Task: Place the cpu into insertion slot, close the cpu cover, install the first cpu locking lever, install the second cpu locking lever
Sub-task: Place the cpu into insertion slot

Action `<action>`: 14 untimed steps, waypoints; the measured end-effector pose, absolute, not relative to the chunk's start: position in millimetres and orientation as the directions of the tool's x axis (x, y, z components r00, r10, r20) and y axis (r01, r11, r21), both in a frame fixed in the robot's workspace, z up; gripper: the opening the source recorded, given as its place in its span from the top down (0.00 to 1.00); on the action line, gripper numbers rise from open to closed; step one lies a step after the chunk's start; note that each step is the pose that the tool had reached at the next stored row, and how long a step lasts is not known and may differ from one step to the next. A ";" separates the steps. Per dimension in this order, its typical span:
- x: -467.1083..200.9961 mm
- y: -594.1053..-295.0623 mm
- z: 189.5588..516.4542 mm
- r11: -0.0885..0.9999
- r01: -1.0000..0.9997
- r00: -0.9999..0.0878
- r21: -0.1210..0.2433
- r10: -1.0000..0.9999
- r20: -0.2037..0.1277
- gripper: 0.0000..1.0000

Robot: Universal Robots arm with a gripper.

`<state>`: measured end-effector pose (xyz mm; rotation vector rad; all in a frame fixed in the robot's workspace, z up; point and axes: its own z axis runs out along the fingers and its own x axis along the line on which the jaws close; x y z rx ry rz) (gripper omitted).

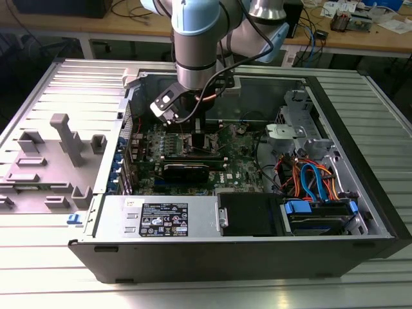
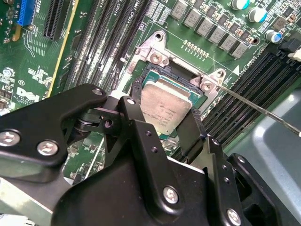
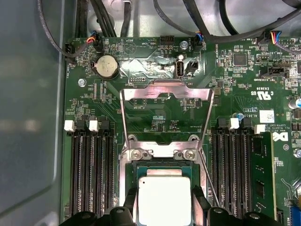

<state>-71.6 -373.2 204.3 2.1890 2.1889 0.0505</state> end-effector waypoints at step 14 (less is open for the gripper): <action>-69.5 -373.2 202.3 0.032 0.999 -0.032 0.043 0.999 -0.009 0.45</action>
